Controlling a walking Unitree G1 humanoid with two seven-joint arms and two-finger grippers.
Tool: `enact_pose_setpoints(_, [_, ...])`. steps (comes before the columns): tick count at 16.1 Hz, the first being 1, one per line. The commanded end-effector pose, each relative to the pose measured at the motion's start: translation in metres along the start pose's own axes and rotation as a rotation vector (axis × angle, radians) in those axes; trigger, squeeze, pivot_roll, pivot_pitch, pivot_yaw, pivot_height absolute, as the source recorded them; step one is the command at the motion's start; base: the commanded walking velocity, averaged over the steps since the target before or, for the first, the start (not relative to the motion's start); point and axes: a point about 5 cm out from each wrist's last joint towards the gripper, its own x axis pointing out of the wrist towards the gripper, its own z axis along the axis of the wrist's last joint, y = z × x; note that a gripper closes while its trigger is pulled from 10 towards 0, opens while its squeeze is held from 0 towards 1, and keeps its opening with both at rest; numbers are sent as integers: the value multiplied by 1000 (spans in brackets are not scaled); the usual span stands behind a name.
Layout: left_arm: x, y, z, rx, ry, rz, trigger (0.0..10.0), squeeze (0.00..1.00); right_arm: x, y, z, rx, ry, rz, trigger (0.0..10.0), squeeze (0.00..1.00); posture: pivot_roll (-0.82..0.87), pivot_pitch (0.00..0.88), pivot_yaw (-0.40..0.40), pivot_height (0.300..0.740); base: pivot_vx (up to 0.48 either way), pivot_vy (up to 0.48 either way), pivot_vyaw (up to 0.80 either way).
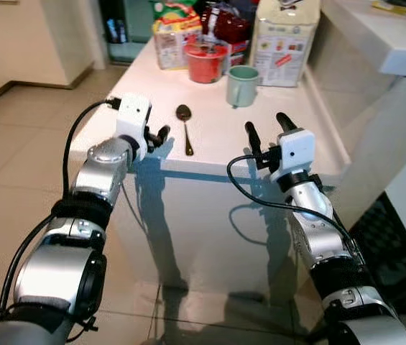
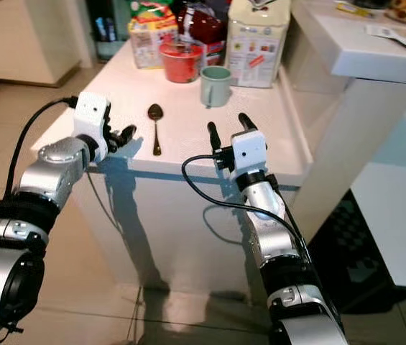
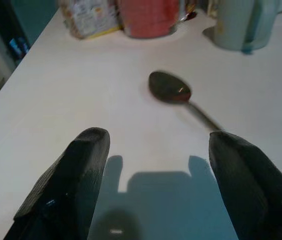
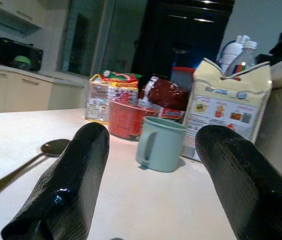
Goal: Setting the table
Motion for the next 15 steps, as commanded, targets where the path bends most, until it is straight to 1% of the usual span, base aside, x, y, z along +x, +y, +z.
enact_pose_setpoints(1, [2, -1, 9, 54, -27, -17, 10000, 0, -1, -2, 1, -3, -2, -8, 10000, 0, 34, 14, 20, 740, 0, 0, 0])
enact_pose_setpoints(2, [3, -5, 13, 79, -54, -53, 10000, 0, -1, -2, 1, -2, -2, -10, 10000, 0, 34, 14, 20, 740, 0, 0, 0])
enact_pose_setpoints(3, [3, -7, 14, 91, -62, -65, 10000, 0, -1, -2, 1, -1, -1, -10, 10000, 0, 34, 14, 20, 740, 0, 0, 0])
enact_pose_setpoints(4, [4, -12, 14, 115, -51, -111, 10000, 0, -1, -1, 1, 0, 0, -9, 10000, 0, 34, 14, 19, 740, 0, 0, 0])
enact_pose_setpoints(6, [5, -15, 14, 126, -45, -131, 10000, 0, 0, 0, 2, 2, -1, -7, 10000, 0, 38, 16, 19, 740, 0, 0, 0])
enact_pose_setpoints(7, [6, -17, 13, 105, -35, -143, 10000, 0, 0, 0, 2, 3, 0, -6, 10000, 0, 41, 15, 21, 740, 0, 0, 0])
enact_pose_setpoints(8, [7, -18, 13, 32, -17, -160, 10000, 0, 1, 1, 1, 4, 1, -5, 10000, 0, 42, 13, 22, 740, 0, 0, 0])
enact_pose_setpoints(9, [9, -21, 13, -74, 14, -195, 10000, 0, 1, 2, 1, 6, 1, -4, 10000, 0, 43, 12, 23, 740, 0, 0, 0])
enact_pose_setpoints(10, [10, -23, 14, -130, 30, -204, 10000, 0, 1, 2, 1, 7, 1, -2, 10000, 0, 42, 9, 25, 740, 0, 0, 0])
enact_pose_setpoints(11, [11, -22, 15, -140, 35, -198, 10000, 0, 1, 3, 1, 7, 0, -1, 10000, 0, 42, 9, 25, 740, 0, 0, 0])
enact_pose_setpoints(12, [11, -25, 15, -181, 47, -222, 10000, 0, 0, 3, 1, 8, 1, -2, 10000, 0, 36, 6, 31, 740, 0, 0, 0])
enact_pose_setpoints(13, [12, -27, 14, -204, 55, -234, 10000, 0, 0, 3, 1, 8, 1, -2, 10000, 0, 36, 6, 31, 740, 0, 0, 0])
enact_pose_setpoints(15, [12, -31, 11, -223, 80, -259, 10000, 0, -2, 2, 0, 5, 3, -2, 10000, 0, 29, 3, 33, 740, 0, 0, 0])
